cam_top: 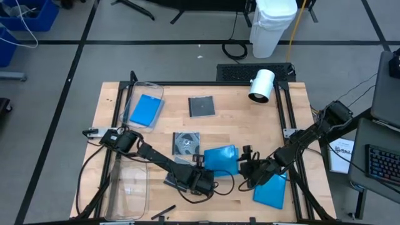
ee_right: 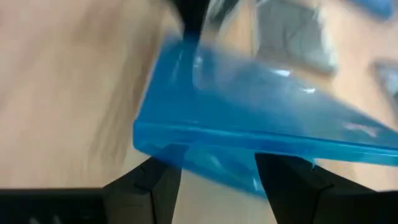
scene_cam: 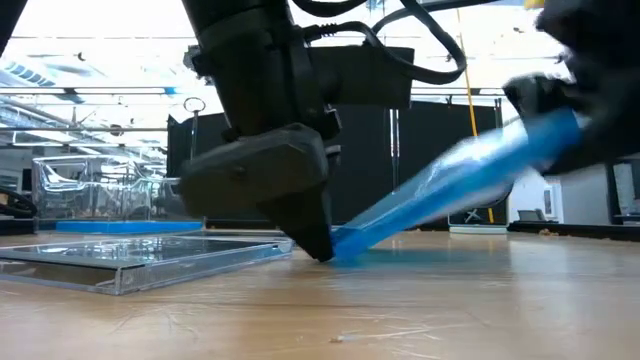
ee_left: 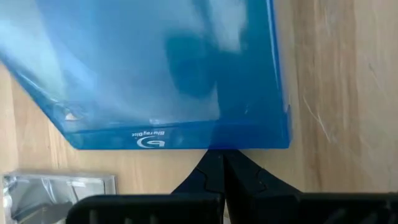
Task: Pick & place jewel cases by type
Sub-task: Put the top blue CD case into the top transparent bin
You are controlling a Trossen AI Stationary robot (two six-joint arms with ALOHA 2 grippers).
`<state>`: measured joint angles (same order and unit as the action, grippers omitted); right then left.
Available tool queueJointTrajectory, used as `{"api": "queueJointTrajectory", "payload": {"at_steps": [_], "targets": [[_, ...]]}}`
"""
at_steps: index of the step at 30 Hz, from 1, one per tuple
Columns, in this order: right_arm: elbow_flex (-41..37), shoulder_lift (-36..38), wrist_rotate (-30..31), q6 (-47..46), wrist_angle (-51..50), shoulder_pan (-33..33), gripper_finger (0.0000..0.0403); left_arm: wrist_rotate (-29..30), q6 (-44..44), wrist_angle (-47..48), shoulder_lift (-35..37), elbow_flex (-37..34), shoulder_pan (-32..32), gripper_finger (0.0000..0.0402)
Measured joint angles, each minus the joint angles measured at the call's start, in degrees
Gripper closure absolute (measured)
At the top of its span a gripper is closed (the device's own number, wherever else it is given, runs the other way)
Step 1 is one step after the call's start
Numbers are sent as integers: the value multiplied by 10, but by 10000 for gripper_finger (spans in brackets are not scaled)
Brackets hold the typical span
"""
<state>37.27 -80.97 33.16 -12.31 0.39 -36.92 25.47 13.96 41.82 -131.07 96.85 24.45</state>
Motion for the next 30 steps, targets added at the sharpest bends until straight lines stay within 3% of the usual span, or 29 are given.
{"api": "queueJointTrajectory", "payload": {"at_steps": [6, 15, 19, 24, 30], "targets": [[0, 0, 5, 90, 122, 0, 218, 0, 0, -1, 0, 0, 0, 401], [-1, 0, -5, 102, 129, 1, 217, 3, -4, 2, 0, 0, 3, 401], [-1, 0, -24, 98, 127, 0, 267, 9, -33, 8, 6, 0, 5, 400], [-2, 1, -51, 107, 137, -1, 382, 86, -48, 40, 52, -4, 25, 400], [-3, 6, -41, 135, 160, 2, 397, 192, -23, 16, 147, 4, 71, 399]]}}
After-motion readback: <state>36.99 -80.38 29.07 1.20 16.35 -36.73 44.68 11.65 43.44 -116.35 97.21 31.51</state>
